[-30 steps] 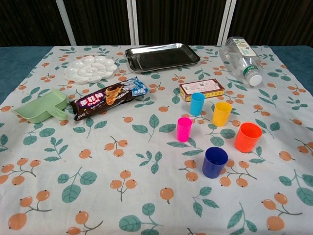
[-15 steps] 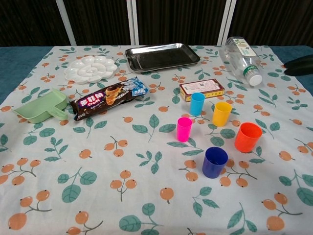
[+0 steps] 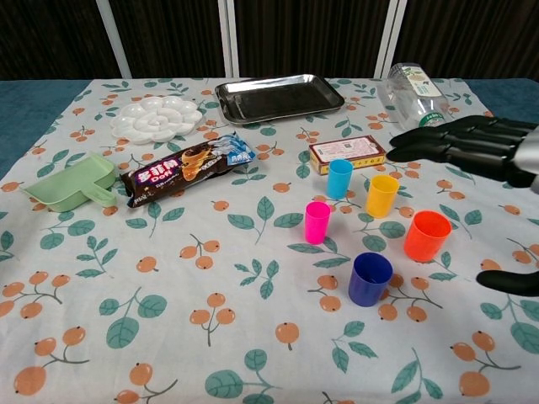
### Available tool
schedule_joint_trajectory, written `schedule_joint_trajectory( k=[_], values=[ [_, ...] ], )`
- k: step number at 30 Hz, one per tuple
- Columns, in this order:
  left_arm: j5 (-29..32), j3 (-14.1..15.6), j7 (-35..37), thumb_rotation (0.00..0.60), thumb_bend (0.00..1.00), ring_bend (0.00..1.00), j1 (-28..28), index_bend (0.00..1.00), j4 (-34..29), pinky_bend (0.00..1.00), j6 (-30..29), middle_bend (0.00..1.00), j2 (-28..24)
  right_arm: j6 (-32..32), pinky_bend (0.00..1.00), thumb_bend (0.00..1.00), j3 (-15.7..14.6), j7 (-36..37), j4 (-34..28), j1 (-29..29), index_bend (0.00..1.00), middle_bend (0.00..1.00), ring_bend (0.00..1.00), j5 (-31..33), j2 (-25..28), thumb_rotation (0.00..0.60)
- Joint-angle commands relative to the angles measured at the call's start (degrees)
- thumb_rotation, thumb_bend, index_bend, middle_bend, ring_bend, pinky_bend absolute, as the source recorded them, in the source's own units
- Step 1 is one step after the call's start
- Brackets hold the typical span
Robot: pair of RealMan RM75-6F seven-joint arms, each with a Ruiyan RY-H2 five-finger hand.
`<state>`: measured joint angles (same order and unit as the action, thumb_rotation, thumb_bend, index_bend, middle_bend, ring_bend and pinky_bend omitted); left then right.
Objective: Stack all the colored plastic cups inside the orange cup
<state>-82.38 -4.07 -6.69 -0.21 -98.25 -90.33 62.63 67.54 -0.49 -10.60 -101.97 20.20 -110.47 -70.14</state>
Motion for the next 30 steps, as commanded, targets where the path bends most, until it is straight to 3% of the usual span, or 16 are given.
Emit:
schedule_joint_trajectory(
  k=[1,17,30],
  values=[
    [0.1,0.0,0.1,0.600,0.18,0.00,0.0,0.09,0.0,0.00,0.0,0.08,0.0,-2.1,0.00,0.32,1.0,-1.5,1.1,1.2,0.07,0.00,0.02,2.5,-2.8,0.600],
    [0.3,-0.1,0.3,0.600,0.18,0.00,0.0,0.09,0.1,0.00,0.2,0.08,0.1,-8.4,0.00,0.32,1.7,-4.2,5.7,5.3,0.21,0.00,0.02,8.5,-8.8,0.600],
    [0.7,-0.3,0.7,0.600,0.18,0.00,0.0,0.09,0.1,0.00,0.3,0.08,0.1,-8.0,0.00,0.37,1.4,-5.2,8.3,6.7,0.28,0.00,0.02,10.0,-11.5,0.600]
  ],
)
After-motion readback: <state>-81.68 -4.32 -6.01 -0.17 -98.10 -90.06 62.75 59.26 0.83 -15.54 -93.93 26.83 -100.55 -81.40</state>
